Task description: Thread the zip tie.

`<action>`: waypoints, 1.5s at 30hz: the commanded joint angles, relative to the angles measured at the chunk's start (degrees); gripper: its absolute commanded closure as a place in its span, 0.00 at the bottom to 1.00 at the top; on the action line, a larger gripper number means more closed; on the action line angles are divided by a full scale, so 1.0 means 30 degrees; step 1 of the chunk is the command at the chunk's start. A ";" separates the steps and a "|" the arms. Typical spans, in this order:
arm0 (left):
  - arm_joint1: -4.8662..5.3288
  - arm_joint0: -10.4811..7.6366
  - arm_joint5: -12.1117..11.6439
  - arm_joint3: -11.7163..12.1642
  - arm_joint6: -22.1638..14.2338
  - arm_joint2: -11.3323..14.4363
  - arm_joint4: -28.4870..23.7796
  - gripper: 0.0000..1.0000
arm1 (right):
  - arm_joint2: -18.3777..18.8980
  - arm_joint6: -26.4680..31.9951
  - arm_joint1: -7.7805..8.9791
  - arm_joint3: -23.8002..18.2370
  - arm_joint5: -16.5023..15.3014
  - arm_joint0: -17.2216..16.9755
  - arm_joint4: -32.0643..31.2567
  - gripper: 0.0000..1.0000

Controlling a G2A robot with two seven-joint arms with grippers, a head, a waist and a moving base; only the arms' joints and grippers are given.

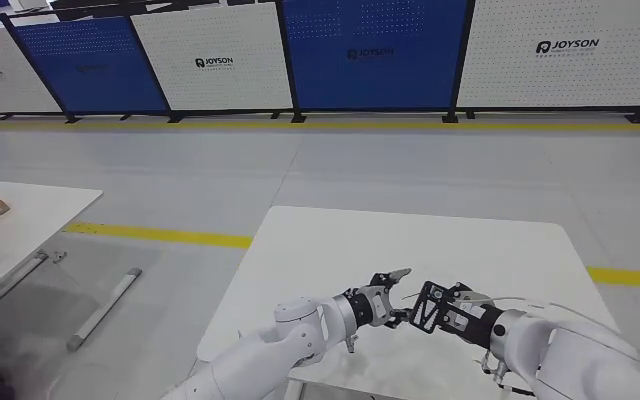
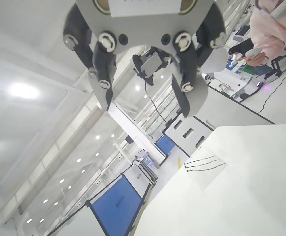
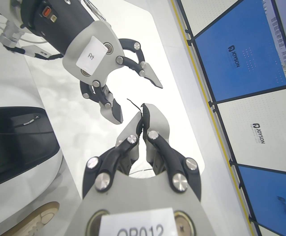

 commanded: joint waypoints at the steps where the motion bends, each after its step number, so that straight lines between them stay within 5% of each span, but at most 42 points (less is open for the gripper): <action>1: -0.0027 0.0017 0.0093 -0.0062 0.0021 -0.0046 0.0046 0.77 | 0.0000 0.0000 0.0000 0.0000 0.0000 0.0000 0.0000 1.00; 15: -0.0234 0.0346 0.0365 -0.0321 -0.0130 -0.0328 0.0302 0.76 | 0.0000 0.0000 0.0000 0.0000 0.0000 0.0000 0.0000 1.00; 22: -0.0337 0.0486 0.0438 -0.0316 -0.0304 -0.0424 0.0450 1.00 | 0.0000 0.0000 0.0000 0.0000 0.0000 0.0000 0.0000 1.00; 32: -0.0457 0.0577 0.0498 -0.0270 -0.0462 -0.0333 0.0764 1.00 | 0.0031 -0.0331 -0.0020 0.0136 0.0000 -0.0189 -0.0073 1.00; 33: -0.0461 0.0592 0.0498 -0.0282 -0.0465 -0.0308 0.0825 1.00 | 0.0041 -0.0414 -0.0027 0.0136 0.0000 -0.0297 -0.0136 0.82; 34: -0.0462 0.0603 0.0498 -0.0288 -0.0464 -0.0285 0.0874 1.00 | 0.0032 -0.0410 -0.0024 0.0095 0.0000 -0.0340 -0.0103 0.23; 35: -0.0460 0.0597 0.0498 -0.0296 -0.0440 -0.0264 0.0966 1.00 | 0.0059 -0.0369 -0.0015 0.0066 0.0000 -0.0358 -0.0090 0.00; 40: -0.0456 0.0699 0.0107 -0.0176 -0.0275 -0.0367 0.2051 1.00 | 0.0605 -0.0265 0.0133 -0.0102 0.0000 -0.0625 0.0490 0.00; 45: -0.0394 0.1042 -0.0793 -0.0157 0.0017 -0.0419 0.4624 1.00 | 0.2498 -0.1105 0.0533 0.0149 0.0000 -0.1730 0.2599 0.00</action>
